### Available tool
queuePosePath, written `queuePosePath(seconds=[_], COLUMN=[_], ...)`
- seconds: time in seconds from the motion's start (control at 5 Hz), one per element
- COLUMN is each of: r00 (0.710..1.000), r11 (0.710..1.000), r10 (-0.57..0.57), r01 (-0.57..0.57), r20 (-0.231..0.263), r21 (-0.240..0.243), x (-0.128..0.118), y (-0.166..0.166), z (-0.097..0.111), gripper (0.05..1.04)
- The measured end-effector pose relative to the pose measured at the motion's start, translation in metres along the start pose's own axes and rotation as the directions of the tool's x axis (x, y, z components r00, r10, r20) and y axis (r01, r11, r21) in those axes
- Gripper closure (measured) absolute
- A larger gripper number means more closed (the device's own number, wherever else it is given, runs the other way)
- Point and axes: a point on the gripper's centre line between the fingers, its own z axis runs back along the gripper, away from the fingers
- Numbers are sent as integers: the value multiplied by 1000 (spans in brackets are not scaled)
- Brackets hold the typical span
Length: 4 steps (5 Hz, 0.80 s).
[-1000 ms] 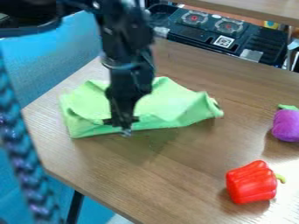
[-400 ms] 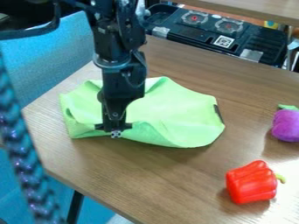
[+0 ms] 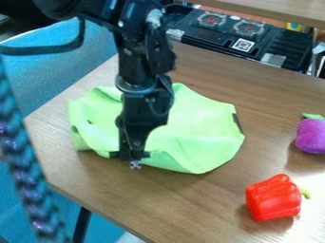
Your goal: Unfold the cloth from top left to bottom right
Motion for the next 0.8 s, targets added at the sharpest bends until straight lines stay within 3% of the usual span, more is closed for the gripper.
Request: queuePosePath(seconds=[0.8], r00=[999], r11=[999], r10=[40], r01=[-40], r20=[9], r21=[-19], x=[15], y=[-23], z=[-3], gripper=[989])
